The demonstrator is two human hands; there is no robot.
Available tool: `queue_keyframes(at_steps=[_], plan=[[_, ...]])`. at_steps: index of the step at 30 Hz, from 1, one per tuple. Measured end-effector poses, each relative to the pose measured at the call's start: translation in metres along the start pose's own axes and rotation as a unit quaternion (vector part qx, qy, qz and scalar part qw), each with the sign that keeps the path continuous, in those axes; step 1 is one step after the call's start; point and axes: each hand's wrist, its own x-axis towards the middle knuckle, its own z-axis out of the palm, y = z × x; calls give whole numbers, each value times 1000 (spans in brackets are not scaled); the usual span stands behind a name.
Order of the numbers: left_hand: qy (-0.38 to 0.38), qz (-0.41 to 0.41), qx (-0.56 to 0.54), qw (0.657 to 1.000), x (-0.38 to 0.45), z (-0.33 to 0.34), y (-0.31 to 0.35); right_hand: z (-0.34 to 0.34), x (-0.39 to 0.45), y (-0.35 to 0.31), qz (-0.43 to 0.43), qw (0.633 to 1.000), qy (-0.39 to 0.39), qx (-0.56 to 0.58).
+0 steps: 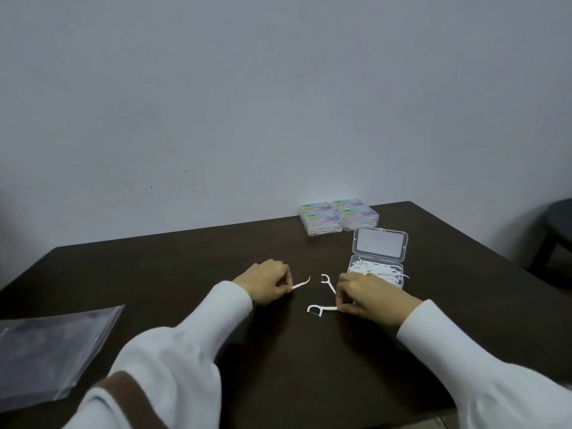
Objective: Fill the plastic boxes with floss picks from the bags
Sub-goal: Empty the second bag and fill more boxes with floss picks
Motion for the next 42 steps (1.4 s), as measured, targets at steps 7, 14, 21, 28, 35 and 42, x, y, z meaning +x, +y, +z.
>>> queue_keyframes(at_steps=[7, 14, 21, 28, 35, 42], plan=[[91, 86, -16, 992, 24, 7, 22, -4, -17, 14, 30, 997, 74, 17], [72, 129, 59, 987, 42, 14, 42, -21, -38, 47, 133, 974, 183, 19], [31, 126, 90, 988, 47, 10, 46, -18, -26, 59, 189, 960, 204, 27], [-1, 97, 155, 983, 48, 13, 46, -11, -37, 68, 228, 938, 246, 89], [110, 64, 74, 989, 53, -3, 43, -4, -49, 86, 252, 908, 187, 276], [167, 159, 4, 973, 75, 8, 92, -3, -46, 81, 242, 890, 219, 319]])
